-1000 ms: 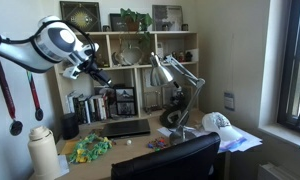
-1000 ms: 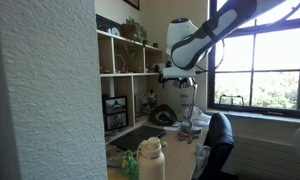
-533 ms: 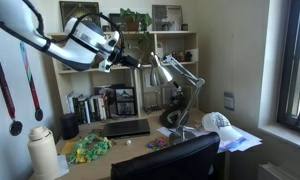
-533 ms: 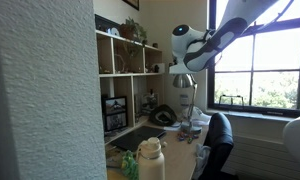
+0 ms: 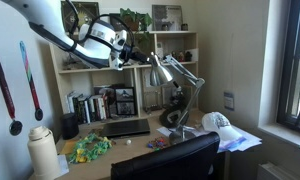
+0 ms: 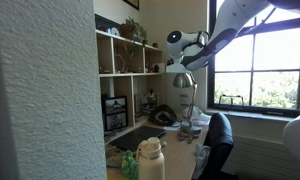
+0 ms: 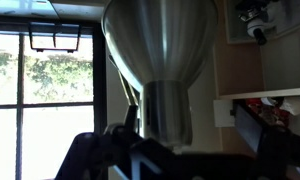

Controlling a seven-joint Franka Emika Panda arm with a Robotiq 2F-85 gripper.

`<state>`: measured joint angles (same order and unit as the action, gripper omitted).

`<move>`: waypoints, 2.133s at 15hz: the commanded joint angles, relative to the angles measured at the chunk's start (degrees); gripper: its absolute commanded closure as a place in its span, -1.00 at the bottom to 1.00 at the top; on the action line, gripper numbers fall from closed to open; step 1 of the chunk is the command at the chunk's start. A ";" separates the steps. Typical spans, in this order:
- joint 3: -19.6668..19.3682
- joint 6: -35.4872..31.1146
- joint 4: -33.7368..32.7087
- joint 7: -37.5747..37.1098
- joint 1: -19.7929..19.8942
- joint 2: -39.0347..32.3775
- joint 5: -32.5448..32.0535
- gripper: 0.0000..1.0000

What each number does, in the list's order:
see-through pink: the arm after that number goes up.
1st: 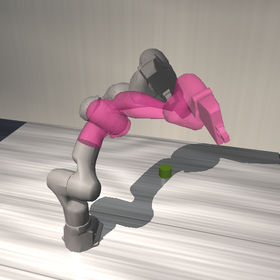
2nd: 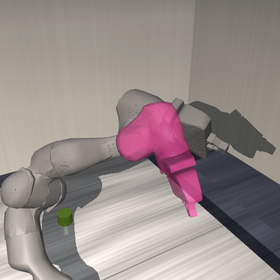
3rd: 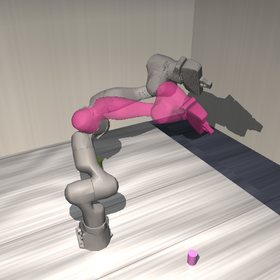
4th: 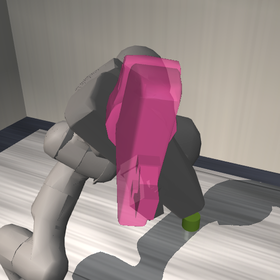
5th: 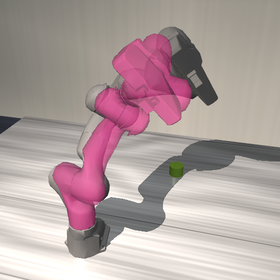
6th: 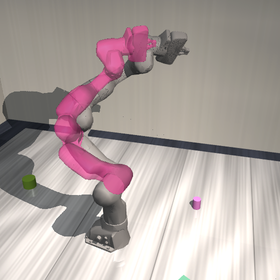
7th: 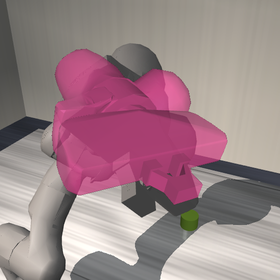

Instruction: Tilt the lamp forward

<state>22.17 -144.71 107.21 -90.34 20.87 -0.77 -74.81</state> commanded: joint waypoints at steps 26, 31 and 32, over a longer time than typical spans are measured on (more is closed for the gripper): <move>-21.53 8.60 -6.57 -3.47 -20.34 -4.71 -4.79 -1.00; -21.44 14.21 -6.88 -4.43 -20.76 -4.76 -5.94 -1.00; -21.41 14.96 -6.84 -4.40 -20.81 -4.69 -5.90 -1.00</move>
<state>1.56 -132.94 101.09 -92.98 1.00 -5.70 -78.71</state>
